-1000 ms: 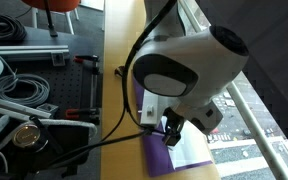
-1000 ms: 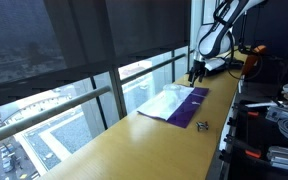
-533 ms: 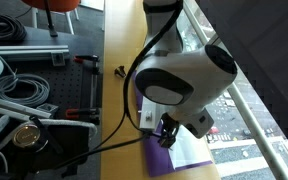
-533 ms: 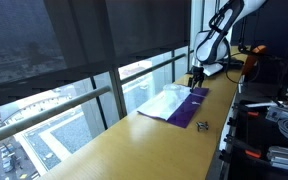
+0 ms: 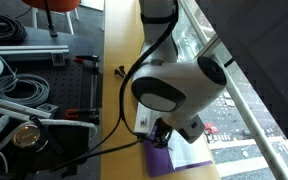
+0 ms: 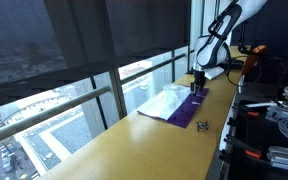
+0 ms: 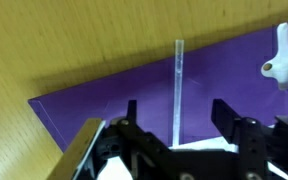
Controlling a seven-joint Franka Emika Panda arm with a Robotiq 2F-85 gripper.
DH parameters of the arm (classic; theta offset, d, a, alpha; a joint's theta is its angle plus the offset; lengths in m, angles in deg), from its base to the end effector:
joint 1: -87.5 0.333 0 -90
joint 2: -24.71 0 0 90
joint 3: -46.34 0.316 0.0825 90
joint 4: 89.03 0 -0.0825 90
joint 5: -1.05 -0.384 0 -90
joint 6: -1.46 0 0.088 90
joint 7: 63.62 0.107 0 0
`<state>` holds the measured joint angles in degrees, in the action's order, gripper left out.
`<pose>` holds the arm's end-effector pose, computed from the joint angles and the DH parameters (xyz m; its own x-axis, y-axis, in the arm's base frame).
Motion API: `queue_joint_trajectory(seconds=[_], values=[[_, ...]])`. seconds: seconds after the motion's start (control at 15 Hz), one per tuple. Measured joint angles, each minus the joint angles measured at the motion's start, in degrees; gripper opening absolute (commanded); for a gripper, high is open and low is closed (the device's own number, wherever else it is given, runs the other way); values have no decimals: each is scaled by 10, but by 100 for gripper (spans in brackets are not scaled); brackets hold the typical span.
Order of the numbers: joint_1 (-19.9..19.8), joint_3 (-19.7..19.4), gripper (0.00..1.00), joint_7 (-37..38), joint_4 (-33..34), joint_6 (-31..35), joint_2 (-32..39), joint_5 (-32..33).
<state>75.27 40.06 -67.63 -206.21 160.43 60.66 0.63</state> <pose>0.5675 -0.1903 0.1398 0.9683 -0.2290 0.1003 -0.2363 -0.9693 0.0681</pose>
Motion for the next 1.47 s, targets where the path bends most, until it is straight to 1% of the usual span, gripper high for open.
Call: queue_joint_trajectory(seconds=[0.27, 0.4, 0.73, 0.87, 1.0, 1.13, 1.33, 1.47], values=[[-1, -10, 12, 0, 11, 0, 10, 0], [-1, -12, 1, 0, 12, 0, 13, 0], [1, -12, 0, 5, 12, -1, 13, 0], [5, -12, 0, 15, 12, -18, 8, 0], [16, -12, 0, 30, 10, -67, -11, 0], [28, -6, 0, 33, 2, -138, -48, 0], [43, 9, 0, 36, -12, -251, -131, -3], [51, 18, 0, 36, -11, -343, -188, -17]])
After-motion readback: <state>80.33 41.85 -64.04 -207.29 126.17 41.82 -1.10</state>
